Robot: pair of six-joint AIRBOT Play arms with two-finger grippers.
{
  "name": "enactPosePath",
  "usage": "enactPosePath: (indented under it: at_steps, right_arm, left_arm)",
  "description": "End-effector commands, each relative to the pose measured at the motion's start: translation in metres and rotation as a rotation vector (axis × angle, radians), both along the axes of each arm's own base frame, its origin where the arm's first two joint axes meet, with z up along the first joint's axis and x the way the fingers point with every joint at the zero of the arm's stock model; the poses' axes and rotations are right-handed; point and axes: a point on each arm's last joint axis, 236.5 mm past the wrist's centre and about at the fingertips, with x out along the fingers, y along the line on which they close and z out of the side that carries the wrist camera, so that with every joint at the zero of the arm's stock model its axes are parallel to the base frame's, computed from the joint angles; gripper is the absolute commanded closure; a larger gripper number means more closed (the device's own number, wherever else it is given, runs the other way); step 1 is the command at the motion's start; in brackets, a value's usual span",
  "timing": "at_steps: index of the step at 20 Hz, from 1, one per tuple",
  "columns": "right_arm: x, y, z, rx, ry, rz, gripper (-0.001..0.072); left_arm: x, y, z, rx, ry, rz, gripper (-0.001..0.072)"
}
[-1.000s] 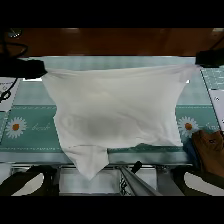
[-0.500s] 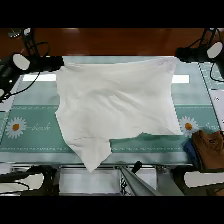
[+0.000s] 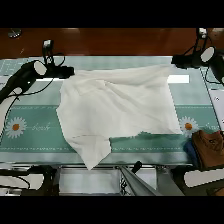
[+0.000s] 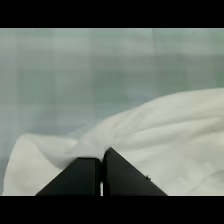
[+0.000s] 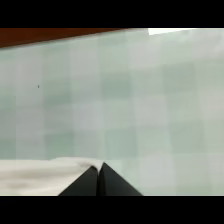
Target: Fold the shirts.
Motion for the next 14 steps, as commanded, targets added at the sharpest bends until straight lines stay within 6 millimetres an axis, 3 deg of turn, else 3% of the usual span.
enactPosePath:
  at_steps: [1, 3, 6, 13, 14]
  right_arm:
    - [-0.051, -0.012, -0.031, -0.082, 0.253, 0.040, 0.0692]
    - [-0.082, -0.019, -0.036, -0.116, 0.381, 0.051, 0.0692]
    - [-0.115, -0.013, -0.040, -0.094, 0.514, 0.072, 0.0692]
    - [-0.123, 0.005, -0.042, -0.016, 0.550, 0.090, 0.0692]
    - [-0.123, 0.005, -0.042, -0.018, 0.550, 0.091, 0.0691]
  left_arm:
    - [-0.056, 0.017, -0.032, 0.071, 0.264, -0.064, 0.0687]
    - [-0.087, 0.023, -0.026, 0.026, 0.386, -0.035, 0.0687]
    - [-0.126, 0.023, -0.030, 0.019, 0.549, -0.066, 0.0686]
    - [-0.139, 0.000, -0.035, -0.042, 0.617, -0.082, 0.0683]
    - [-0.142, 0.000, -0.035, -0.044, 0.630, -0.079, 0.0597]
